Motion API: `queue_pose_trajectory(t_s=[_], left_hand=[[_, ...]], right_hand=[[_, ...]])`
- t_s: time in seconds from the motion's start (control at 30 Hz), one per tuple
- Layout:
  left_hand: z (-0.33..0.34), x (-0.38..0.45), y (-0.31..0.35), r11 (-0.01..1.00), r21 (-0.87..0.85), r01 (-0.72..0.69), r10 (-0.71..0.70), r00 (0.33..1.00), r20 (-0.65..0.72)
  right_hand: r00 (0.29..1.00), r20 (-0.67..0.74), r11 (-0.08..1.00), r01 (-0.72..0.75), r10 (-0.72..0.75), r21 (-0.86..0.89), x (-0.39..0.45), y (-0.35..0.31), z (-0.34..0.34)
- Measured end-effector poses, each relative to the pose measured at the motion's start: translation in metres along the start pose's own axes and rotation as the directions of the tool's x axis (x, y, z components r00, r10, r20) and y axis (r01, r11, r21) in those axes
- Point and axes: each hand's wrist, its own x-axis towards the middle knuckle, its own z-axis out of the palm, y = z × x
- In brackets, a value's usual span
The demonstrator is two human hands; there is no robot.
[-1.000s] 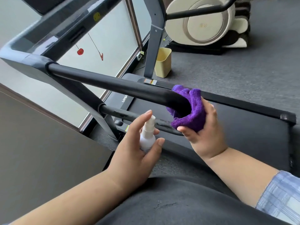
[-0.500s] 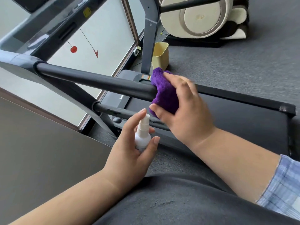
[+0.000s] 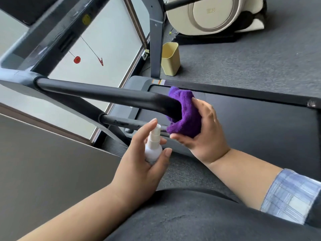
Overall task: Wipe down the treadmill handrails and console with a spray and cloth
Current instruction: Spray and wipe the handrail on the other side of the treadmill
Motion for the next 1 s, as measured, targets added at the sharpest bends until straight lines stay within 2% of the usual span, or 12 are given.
queue_pose_trajectory(t_s=[0.2, 0.3, 0.47, 0.67, 0.8, 0.9, 0.93, 1.0], left_hand=[[0.002, -0.002, -0.002, 0.999, -0.038, 0.007, -0.006, 1.000, 0.020], [-0.001, -0.003, -0.003, 0.999, -0.049, -0.016, 0.016, 1.000, 0.006], [-0.005, -0.002, -0.008, 0.996, -0.082, -0.016, 0.015, 1.000, -0.012], [-0.018, 0.002, -0.018, 0.990, -0.138, -0.038, 0.033, 0.999, -0.034], [-0.033, 0.005, -0.033, 0.983, -0.180, -0.029, 0.014, 0.996, -0.085], [-0.047, 0.009, -0.046, 0.978, -0.202, -0.053, 0.033, 0.994, -0.100], [-0.053, 0.012, -0.051, 0.977, -0.203, -0.062, 0.042, 0.994, -0.100], [-0.068, 0.017, -0.062, 0.977, -0.197, -0.075, 0.057, 0.994, -0.093]], right_hand=[[0.993, 0.030, 0.986, -0.115, 0.112, 0.124, -0.039, 0.030, 0.007], [0.993, -0.002, 0.987, -0.114, 0.115, 0.115, -0.034, 0.021, 0.005], [0.999, 0.028, 0.993, 0.035, -0.032, -0.110, 0.008, -0.026, -0.005], [0.995, 0.094, 0.927, 0.061, -0.028, -0.370, 0.036, -0.081, -0.006], [0.972, 0.236, 0.796, 0.151, -0.010, -0.586, 0.060, -0.109, 0.004], [0.913, 0.406, 0.582, 0.312, 0.034, -0.751, 0.083, -0.131, 0.027], [0.892, 0.447, 0.519, 0.357, 0.057, -0.777, 0.090, -0.137, 0.038], [0.859, 0.504, 0.467, 0.410, 0.092, -0.783, 0.102, -0.147, 0.061]])
